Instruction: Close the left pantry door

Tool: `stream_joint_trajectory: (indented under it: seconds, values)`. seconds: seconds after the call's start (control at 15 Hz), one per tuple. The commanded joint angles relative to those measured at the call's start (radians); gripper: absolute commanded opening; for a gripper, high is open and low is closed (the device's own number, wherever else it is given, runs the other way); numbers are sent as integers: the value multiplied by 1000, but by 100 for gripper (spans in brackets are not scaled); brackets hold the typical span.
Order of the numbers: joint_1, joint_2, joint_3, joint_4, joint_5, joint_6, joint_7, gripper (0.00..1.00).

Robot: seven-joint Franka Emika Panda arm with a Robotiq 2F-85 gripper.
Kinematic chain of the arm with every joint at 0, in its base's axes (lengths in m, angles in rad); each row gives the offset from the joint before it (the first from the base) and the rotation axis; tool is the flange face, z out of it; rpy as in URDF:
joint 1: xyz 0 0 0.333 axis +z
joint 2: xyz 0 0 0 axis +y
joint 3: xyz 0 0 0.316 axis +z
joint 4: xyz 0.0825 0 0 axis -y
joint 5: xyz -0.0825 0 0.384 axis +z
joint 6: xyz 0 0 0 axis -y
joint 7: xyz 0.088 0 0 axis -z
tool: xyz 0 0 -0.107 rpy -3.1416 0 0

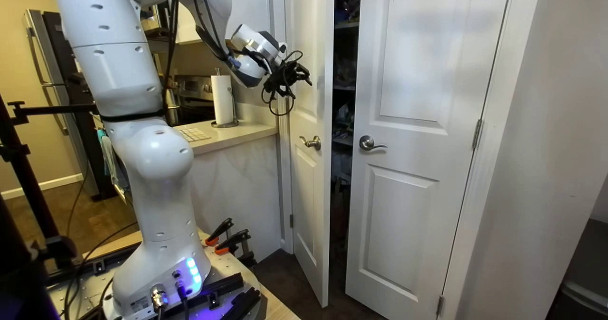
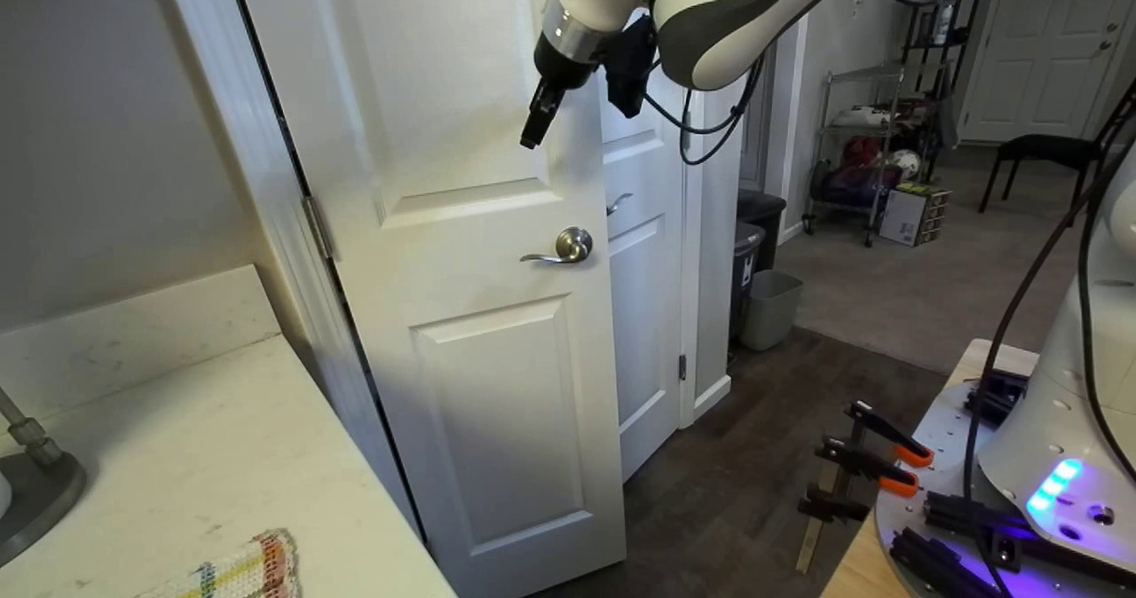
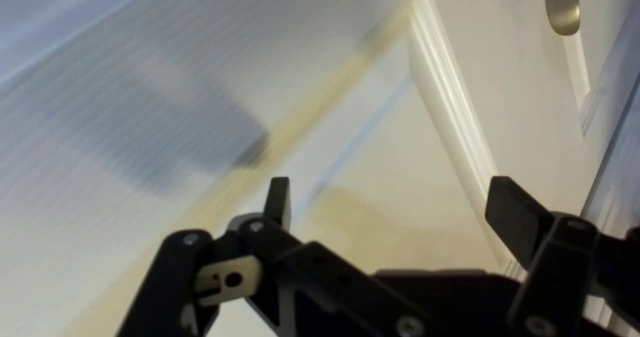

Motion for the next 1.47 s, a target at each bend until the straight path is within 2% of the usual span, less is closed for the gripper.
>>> stream_joint_trajectory:
  seconds: [0.0,0.07,0.13,0.2,0.27,0.8,0.87,1.13,1.2,1.4]
  values:
    - [46,91,99,76,-75,-177,231,100]
    - [66,118,124,88,-55,-226,266,100]
    - [43,51,89,41,-36,-154,178,100]
    - [136,69,26,49,-35,-177,193,100]
    - [140,72,28,49,-35,-177,192,100]
    - [127,66,14,51,-35,-173,192,100]
    - [67,60,78,44,-47,-188,213,100]
    - [66,75,60,55,-128,-237,238,100]
    - [130,75,-11,51,-143,-259,234,100]
    - [151,80,-62,55,-194,-296,227,100]
